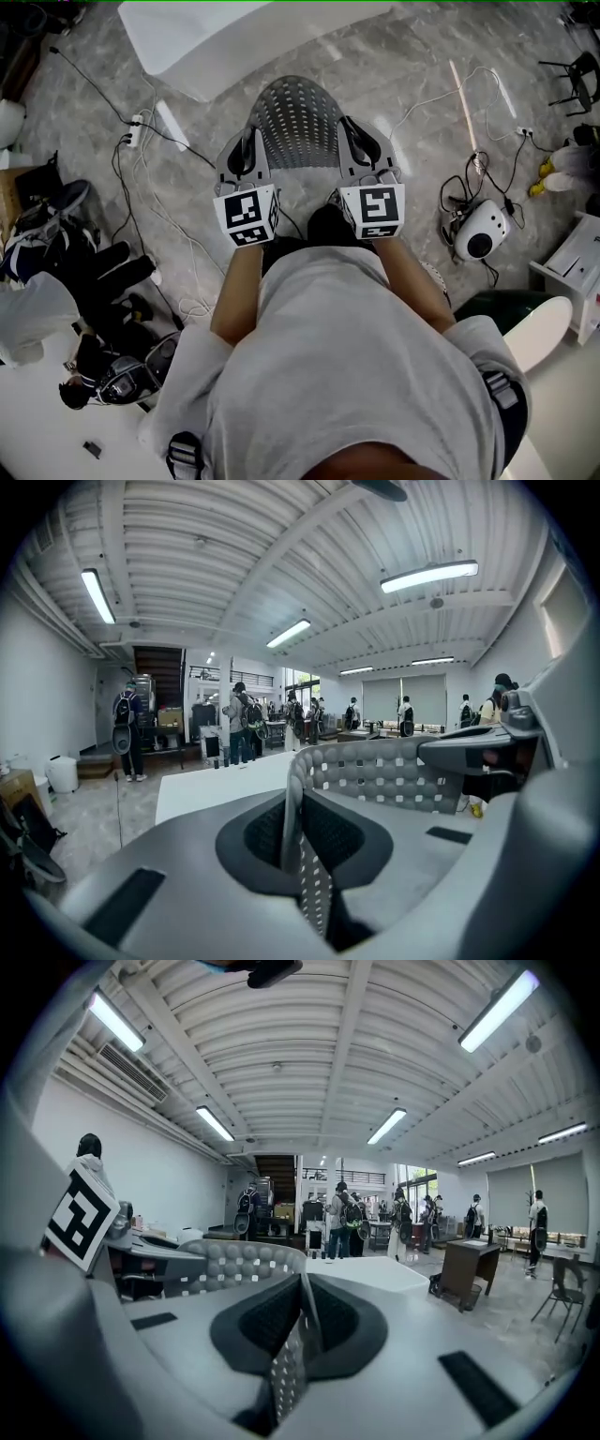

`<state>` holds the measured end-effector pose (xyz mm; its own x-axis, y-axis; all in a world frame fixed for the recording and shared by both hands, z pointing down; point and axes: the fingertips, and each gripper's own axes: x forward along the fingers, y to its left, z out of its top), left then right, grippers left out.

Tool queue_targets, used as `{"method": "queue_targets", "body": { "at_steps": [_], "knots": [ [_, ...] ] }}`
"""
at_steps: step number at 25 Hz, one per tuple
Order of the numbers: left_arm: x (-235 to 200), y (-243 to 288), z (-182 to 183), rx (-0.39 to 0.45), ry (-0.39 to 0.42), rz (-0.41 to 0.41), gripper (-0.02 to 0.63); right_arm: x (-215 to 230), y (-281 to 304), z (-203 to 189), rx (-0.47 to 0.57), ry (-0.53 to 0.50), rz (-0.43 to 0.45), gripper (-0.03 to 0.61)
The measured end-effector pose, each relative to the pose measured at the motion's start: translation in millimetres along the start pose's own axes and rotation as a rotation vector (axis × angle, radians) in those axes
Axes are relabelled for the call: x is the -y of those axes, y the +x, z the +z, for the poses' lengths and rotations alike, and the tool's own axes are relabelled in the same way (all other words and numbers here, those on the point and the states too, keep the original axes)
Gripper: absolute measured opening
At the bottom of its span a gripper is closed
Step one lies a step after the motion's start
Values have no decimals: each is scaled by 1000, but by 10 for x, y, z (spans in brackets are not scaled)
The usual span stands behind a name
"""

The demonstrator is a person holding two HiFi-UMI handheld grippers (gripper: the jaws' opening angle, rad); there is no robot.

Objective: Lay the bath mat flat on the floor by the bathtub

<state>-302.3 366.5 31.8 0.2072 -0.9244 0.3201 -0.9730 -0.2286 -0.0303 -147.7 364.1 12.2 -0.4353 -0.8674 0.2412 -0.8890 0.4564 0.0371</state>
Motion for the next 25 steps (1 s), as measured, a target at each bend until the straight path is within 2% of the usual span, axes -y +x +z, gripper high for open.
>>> {"method": "queue_targets", "body": {
  "at_steps": [6,11,15,25],
  "knots": [
    [290,339,56,-16,-37,19,23,501,123,-48,-10,-2,22,23],
    [350,526,95,-37,-44,33,23,814,215,-13,-4,-10,18,23],
    [344,637,147,-34,-31,35,23,900,305,-7,6,-1,14,23],
    [268,1087,43,-42,-40,6,23,1018,611,-203,-67,-21,2,23]
  ]
}}
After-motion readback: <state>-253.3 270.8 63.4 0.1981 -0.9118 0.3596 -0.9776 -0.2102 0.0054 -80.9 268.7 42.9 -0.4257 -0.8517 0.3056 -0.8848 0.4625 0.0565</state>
